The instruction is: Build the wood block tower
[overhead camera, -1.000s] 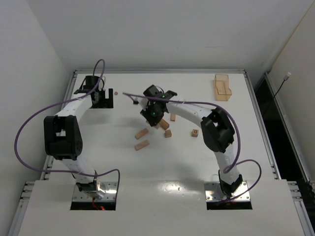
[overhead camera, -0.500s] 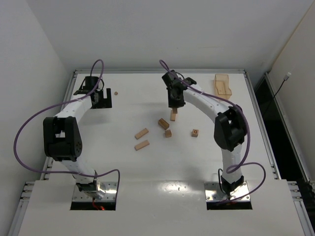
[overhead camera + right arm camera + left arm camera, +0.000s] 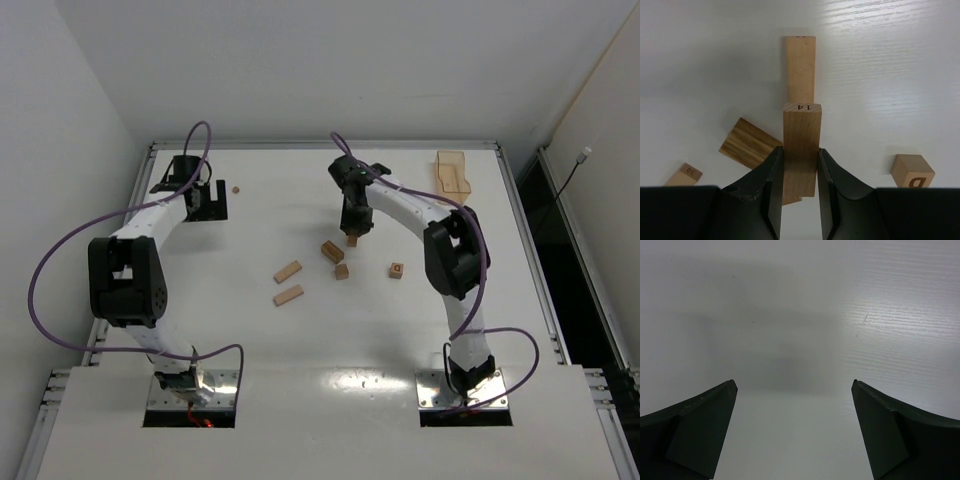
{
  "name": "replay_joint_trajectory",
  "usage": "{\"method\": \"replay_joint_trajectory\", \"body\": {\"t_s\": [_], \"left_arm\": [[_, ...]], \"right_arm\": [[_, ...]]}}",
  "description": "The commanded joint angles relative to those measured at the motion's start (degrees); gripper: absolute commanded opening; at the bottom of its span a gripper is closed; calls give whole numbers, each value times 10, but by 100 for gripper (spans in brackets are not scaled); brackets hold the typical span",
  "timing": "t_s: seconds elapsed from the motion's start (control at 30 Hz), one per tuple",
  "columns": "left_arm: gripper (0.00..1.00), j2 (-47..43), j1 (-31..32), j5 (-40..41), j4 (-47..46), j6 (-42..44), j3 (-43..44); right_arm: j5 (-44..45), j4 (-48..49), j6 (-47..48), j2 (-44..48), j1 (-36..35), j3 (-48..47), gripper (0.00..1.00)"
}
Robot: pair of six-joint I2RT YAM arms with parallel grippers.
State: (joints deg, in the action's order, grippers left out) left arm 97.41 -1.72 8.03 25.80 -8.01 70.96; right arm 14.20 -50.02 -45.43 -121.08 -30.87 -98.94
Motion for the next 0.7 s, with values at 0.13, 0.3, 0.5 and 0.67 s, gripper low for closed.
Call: {"method": "replay_joint_trajectory", "body": {"t_s": [0.13,0.3,0.5,0.67], "left_arm": [[99,5,-8,1,-1,-5,16],[99,17,-8,-4,-1,-5,22],[99,24,-8,-9,5,-5,27],[99,24,-8,-9,5,-5,27]], "right_arm": [[-19,8,-14,-38,20,-46,0],[-24,19,-6,-50,26,-51,0],[-52,40,38,-69,26,-63,0],[-52,46,52,-74,26,-68,0]]}}
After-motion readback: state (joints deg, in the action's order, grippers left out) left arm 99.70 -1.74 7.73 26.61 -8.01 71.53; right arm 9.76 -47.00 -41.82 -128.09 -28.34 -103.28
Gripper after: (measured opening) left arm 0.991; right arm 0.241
